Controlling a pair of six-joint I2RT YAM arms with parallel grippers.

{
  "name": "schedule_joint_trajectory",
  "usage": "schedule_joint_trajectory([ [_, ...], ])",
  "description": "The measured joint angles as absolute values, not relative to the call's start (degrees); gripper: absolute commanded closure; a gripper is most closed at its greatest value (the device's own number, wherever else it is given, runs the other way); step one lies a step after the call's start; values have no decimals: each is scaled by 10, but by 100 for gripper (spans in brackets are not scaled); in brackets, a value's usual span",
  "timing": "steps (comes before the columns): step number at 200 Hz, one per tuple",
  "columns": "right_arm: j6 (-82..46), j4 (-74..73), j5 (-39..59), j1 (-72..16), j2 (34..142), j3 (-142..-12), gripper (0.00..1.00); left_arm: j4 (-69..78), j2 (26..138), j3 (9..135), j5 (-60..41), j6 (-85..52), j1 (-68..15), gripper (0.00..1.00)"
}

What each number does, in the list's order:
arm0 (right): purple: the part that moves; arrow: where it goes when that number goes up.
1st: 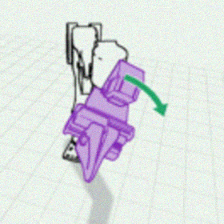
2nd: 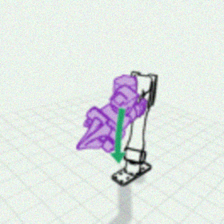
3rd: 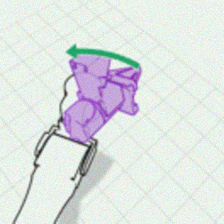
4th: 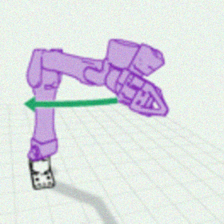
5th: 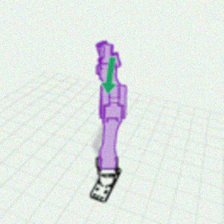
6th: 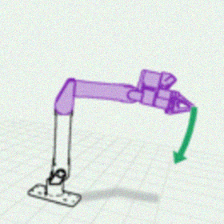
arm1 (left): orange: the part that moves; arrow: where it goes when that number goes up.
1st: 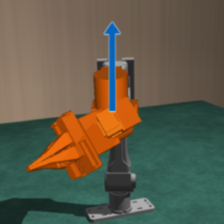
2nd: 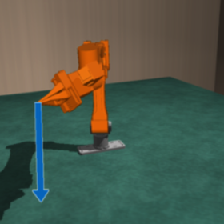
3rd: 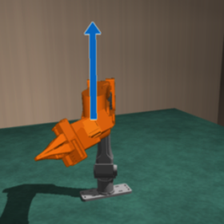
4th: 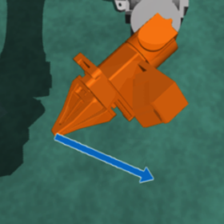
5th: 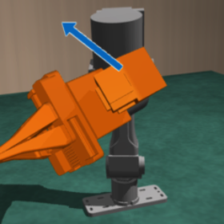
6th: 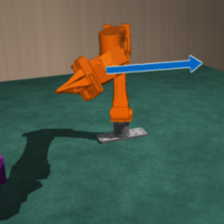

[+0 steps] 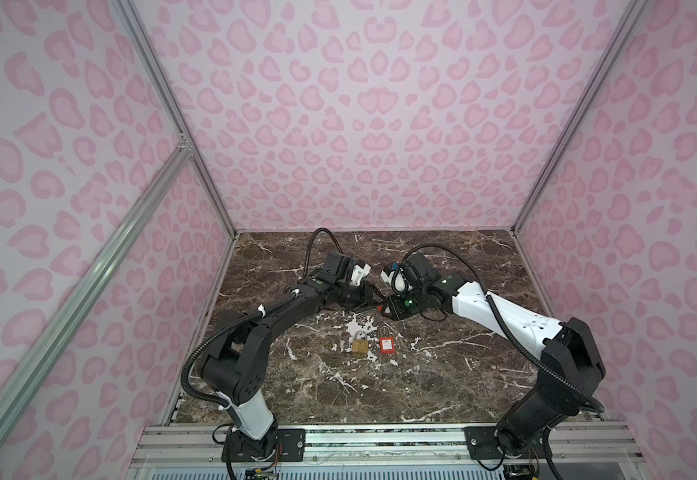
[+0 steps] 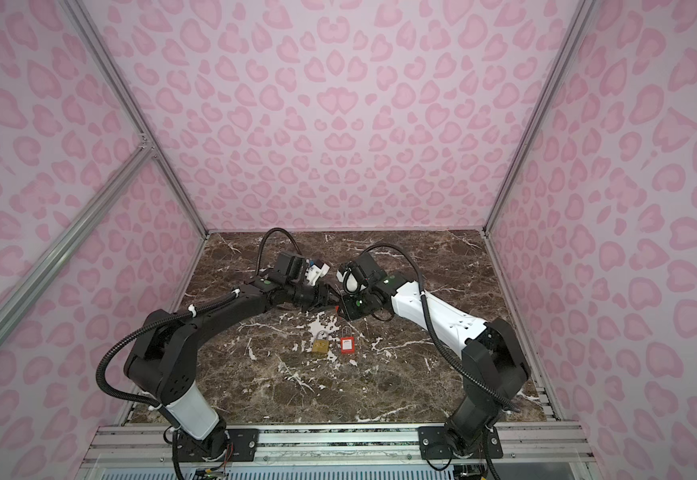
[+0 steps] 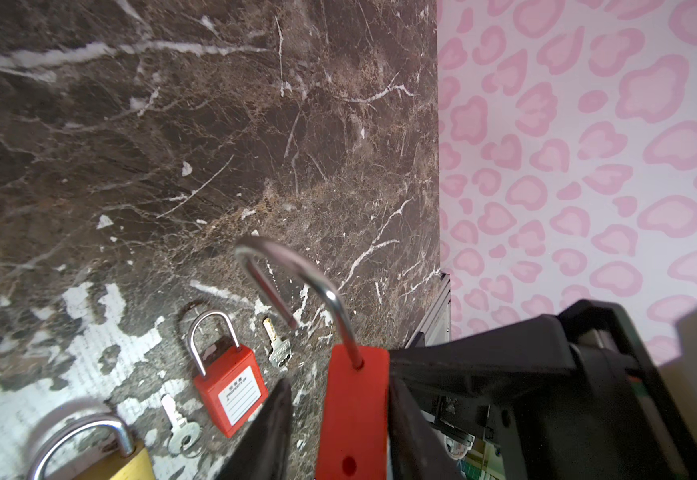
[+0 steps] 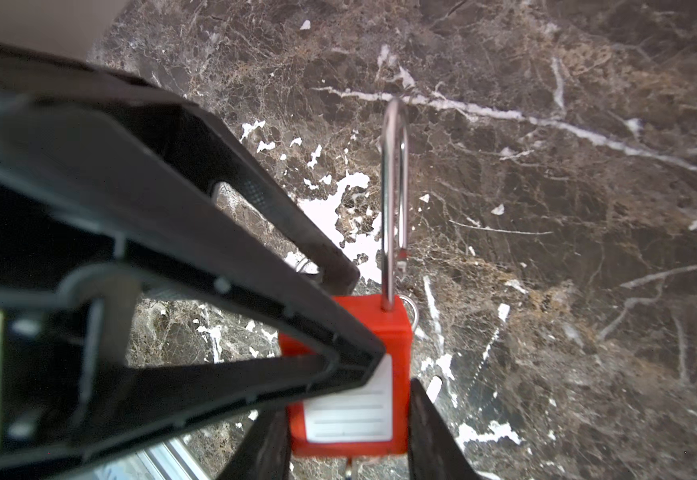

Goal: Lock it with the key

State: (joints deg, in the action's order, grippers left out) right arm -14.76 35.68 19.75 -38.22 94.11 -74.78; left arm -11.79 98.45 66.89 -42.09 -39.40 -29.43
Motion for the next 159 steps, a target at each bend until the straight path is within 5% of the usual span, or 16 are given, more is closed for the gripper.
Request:
schedule_joint_trajectory([
  [45, -142, 359, 197, -383, 938, -748, 51, -105, 986, 669, -433, -392, -296, 83],
  [89, -139, 346, 195, -382, 918, -741, 35, -107, 985, 670, -426, -393, -296, 85],
  [159, -225, 194, 266, -283, 785, -614, 33, -50, 938, 662, -369, -427, -293, 86],
])
